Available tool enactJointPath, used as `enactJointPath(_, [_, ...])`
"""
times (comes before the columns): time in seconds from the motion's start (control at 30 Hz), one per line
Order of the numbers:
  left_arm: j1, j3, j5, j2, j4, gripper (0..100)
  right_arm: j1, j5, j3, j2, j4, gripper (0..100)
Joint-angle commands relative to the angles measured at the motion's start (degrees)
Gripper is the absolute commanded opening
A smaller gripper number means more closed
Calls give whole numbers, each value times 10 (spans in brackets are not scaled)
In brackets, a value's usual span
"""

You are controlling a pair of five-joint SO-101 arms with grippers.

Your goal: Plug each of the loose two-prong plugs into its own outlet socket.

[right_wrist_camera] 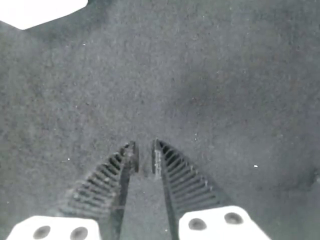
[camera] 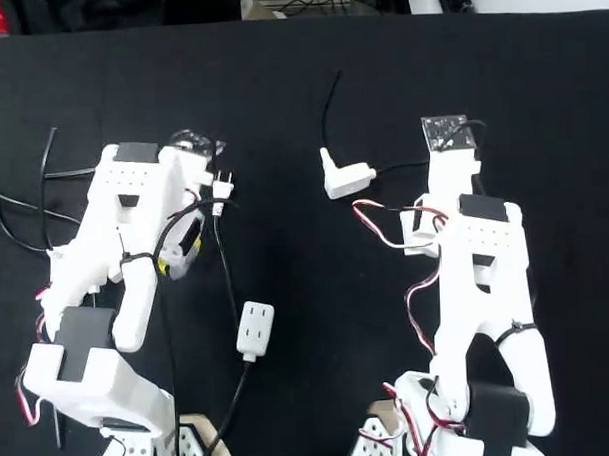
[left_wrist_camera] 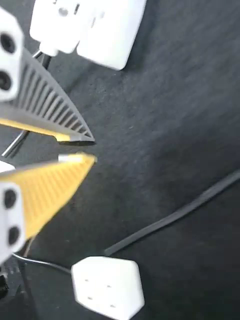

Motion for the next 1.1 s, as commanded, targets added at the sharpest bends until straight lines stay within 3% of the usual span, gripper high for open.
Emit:
enactJointPath(0.0, [34, 2, 4, -35, 19, 100, 10, 5, 2, -7, -22, 49])
enactJointPath(0.2, [126, 99, 61, -135, -29, 105, 11, 5, 2, -7, -22, 49])
enactJointPath(0.3, [164, 180, 126, -215, -84, 139, 11, 5, 2, -7, -22, 49])
enactJointPath(0.53, [168, 328, 187, -327, -207, 223, 11, 5, 2, -7, -22, 49])
enactJointPath(0.77, [188, 379, 280, -353, -270, 229, 9, 5, 4, -7, -23, 50])
enactJointPath(1.07, [247, 456, 330, -353, -364, 229, 9, 5, 4, -7, -23, 51])
